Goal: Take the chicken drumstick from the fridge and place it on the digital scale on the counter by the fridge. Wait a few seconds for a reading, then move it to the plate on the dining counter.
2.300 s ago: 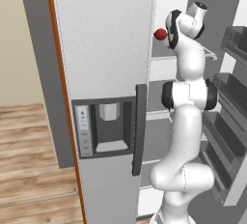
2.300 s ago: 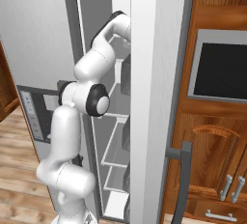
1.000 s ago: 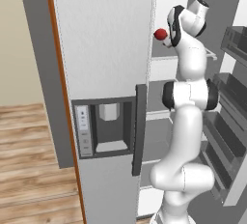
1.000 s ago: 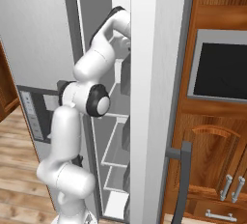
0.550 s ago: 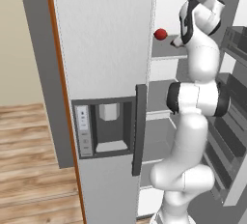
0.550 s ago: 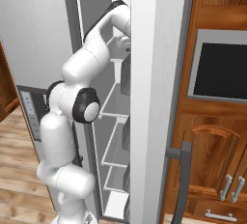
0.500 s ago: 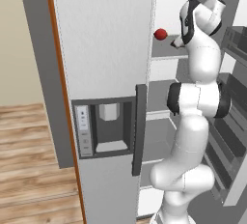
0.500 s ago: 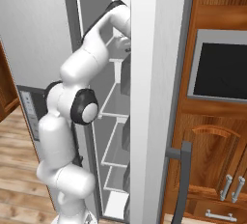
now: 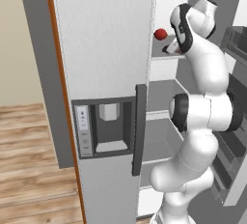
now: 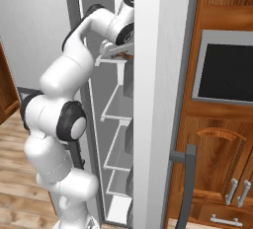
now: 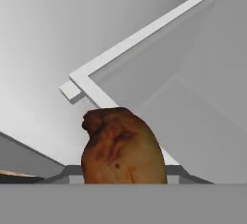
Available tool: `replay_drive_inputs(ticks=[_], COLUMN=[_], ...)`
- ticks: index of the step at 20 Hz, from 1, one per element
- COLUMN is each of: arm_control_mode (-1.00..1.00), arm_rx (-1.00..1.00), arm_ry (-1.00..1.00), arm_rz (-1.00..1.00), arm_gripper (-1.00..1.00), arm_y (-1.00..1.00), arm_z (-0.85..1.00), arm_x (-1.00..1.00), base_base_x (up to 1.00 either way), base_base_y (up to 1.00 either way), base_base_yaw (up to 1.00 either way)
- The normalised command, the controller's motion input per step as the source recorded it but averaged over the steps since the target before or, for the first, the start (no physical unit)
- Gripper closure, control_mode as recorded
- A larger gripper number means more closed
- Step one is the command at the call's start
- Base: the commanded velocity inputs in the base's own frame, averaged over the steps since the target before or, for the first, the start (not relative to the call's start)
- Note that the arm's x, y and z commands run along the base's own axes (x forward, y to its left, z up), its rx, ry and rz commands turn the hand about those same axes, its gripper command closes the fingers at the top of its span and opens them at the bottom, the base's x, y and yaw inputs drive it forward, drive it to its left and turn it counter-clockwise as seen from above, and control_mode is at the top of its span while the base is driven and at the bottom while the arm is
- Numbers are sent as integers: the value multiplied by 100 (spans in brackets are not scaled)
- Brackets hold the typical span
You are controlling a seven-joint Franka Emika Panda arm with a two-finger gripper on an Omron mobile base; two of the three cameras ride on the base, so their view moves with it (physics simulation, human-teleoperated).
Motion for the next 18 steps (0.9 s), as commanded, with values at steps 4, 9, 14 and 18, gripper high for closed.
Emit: replay_drive_inputs(ticks=[4, 9, 14, 18], arm_control_mode=[-100, -100, -100, -100], arm_rx=[-6, 0, 0, -1], arm_ry=[0, 0, 0, 0], arm_rz=[4, 0, 0, 0], arm_gripper=[100, 100, 100, 100], arm_y=[36, -9, -13, 0], arm_z=[4, 14, 6, 9], arm_x=[-48, -70, -64, -68], base_base_x=[0, 0, 0, 0], base_base_y=[0, 0, 0, 0], base_base_yaw=[0, 0, 0, 0])
